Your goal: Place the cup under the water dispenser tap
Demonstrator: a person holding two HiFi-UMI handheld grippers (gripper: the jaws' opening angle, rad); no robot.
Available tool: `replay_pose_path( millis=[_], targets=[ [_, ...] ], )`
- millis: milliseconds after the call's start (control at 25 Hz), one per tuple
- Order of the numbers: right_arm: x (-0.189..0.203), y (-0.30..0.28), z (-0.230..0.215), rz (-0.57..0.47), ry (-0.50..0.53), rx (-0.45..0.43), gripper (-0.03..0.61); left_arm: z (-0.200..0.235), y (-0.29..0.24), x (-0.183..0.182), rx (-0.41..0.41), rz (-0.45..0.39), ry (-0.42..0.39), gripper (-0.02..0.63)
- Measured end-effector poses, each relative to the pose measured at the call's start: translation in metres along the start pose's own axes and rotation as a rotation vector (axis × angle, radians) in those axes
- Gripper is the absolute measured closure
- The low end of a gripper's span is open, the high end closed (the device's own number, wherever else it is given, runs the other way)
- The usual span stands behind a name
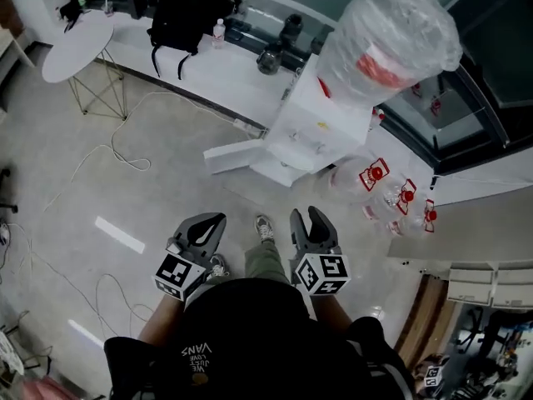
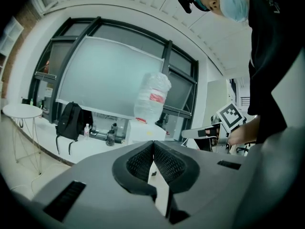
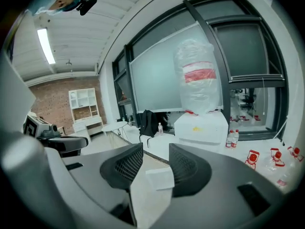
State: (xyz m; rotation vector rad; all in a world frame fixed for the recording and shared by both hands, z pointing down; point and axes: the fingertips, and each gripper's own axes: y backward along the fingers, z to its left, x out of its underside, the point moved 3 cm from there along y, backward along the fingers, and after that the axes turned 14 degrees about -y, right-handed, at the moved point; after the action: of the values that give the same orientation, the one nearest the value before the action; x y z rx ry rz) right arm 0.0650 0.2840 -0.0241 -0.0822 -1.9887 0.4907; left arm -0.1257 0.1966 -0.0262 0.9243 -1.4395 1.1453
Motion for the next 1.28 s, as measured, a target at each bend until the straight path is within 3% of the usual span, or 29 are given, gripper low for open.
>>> replay_pose_path(
  millis=[280, 720, 1280],
  targets=[
    [-0.01, -0.057, -0.022, 0.042, 0.076, -0.076, 0.426, 0.021, -0.033, 0.01, -0.103, 0.007, 0.051, 0.595],
    [0.004, -0.145, -0.084, 0.114, 0.158, -0.103, 0.428, 0.042, -0.111, 0.062, -0.161, 0.041, 0.131, 0.595],
    [0.1, -0.252, -0.142, 0.239, 0.186, -0.144, 0.426, 0.071, -0.176, 0.183, -0.202, 0.087, 0.186, 0.594]
  ],
)
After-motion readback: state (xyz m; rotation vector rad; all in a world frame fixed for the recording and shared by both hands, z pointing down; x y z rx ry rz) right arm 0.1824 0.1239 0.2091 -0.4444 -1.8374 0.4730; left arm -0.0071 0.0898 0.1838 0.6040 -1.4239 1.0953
